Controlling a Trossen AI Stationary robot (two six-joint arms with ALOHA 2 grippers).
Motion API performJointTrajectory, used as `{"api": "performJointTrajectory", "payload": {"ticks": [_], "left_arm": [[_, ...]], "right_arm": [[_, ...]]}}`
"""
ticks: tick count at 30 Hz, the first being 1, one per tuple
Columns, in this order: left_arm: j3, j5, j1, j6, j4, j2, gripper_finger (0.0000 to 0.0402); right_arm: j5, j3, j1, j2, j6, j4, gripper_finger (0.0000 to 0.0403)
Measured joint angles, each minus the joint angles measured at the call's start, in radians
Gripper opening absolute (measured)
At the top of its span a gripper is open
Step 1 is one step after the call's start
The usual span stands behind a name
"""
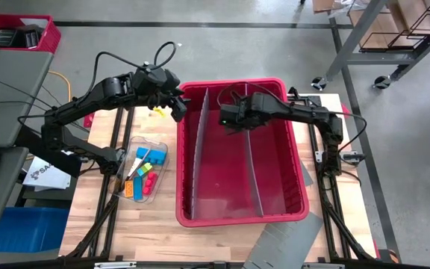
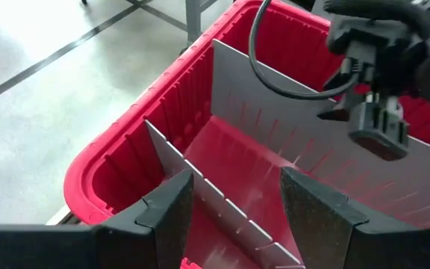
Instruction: Sort Items/Unsort Items
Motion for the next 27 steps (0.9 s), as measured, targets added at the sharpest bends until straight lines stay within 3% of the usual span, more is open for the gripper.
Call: {"api": "performJointTrajectory", "payload": {"ticks": [10,12,15,19,27], "left_arm": [[0.000,0.009,0.000,-0.012,-0.014,0.010,0.0195],[0.000,0.009,0.000,-0.012,-0.028,0.010,0.0195],[0.000,0.009,0.000,-0.003,-0.038,0.010,0.0195],[0.000,0.003,0.003,-0.002,-0.038,0.010,0.0195],[0.000,-0.003,0.003,0.015,-0.039,0.010,0.0195]], "right_arm": [[-0.056,-0.139,0.001,0.001,-0.034,0.143,0.0201],[-0.056,-0.157,0.009,-0.001,-0.054,0.138,0.0164],[-0.058,-0.167,0.026,0.000,-0.094,0.119,0.0043],[-0.052,-0.081,0.041,-0.002,-0.102,0.077,0.0009],[0.011,0.255,0.055,-0.049,-0.117,-0.011,0.0000]]}}
